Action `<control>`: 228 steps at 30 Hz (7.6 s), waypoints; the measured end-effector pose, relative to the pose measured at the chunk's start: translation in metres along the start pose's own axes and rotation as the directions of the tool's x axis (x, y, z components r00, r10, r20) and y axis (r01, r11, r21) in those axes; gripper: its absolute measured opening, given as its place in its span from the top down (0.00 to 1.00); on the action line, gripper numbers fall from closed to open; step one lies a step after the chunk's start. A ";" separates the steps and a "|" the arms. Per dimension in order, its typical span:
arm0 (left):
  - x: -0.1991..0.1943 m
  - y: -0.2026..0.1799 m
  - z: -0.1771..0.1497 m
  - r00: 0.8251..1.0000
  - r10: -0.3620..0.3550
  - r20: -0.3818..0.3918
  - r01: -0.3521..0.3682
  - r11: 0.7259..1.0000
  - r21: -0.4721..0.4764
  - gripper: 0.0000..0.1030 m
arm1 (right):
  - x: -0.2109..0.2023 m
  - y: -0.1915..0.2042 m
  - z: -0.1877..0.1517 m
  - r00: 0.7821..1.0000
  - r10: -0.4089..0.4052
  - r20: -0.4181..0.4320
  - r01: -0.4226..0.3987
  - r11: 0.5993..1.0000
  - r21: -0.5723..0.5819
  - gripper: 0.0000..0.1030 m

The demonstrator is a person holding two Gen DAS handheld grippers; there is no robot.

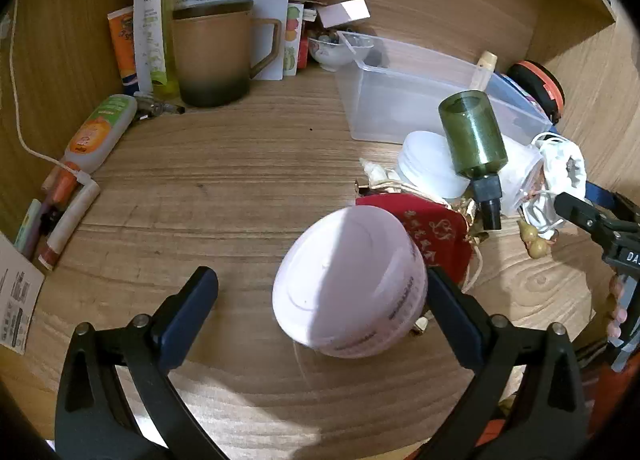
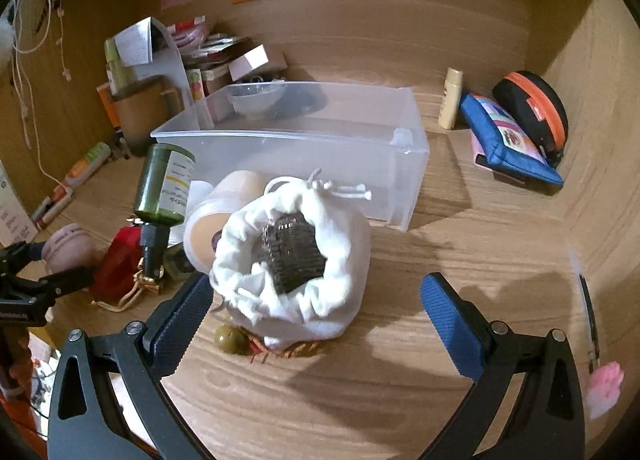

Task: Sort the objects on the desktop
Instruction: 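Grasp the pink round container with the left gripper while the right grasps the white cloth bag, then carry both items over the clear box and release them inside, then grasp the green glass bottle with the left gripper while the right grasps the white round container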

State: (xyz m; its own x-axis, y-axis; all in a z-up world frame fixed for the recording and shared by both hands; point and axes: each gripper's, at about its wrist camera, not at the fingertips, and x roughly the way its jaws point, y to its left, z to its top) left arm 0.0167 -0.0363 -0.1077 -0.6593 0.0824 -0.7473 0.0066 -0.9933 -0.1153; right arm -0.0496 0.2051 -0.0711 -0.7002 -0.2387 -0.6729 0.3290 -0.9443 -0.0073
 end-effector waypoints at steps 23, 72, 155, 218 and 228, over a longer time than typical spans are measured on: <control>-0.001 -0.007 -0.005 1.000 0.026 0.002 -0.026 0.999 0.025 0.38 | 0.009 0.001 -0.001 0.999 0.036 -0.013 -0.037 0.999 -0.039 0.59; -0.003 0.004 0.008 0.998 0.047 0.032 -0.047 0.999 -0.023 0.40 | -0.040 -0.035 0.034 0.989 0.059 0.135 -0.058 0.998 -0.013 0.63; 0.110 -0.089 0.188 0.984 -0.149 -0.096 0.167 0.960 0.227 0.35 | 0.099 -0.006 0.134 0.996 0.042 -0.083 -0.065 0.955 -0.289 0.42; 0.045 -0.083 0.106 0.982 -0.179 -0.064 0.187 0.967 0.171 0.10 | -0.001 0.018 0.026 0.983 0.185 -0.018 -0.184 0.952 -0.243 0.15; 0.061 -0.082 0.109 0.972 -0.212 -0.101 0.226 0.962 0.152 0.32 | 0.021 0.029 0.031 0.966 0.249 -0.071 -0.258 0.942 -0.214 0.21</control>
State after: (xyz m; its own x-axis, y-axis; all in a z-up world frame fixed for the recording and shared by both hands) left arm -0.1063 0.0418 -0.0727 -0.5660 0.2992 -0.7682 -0.2569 -0.9494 -0.1805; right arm -0.0742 0.1653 -0.0626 -0.5498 -0.4493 -0.7042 0.6262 -0.7796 0.0084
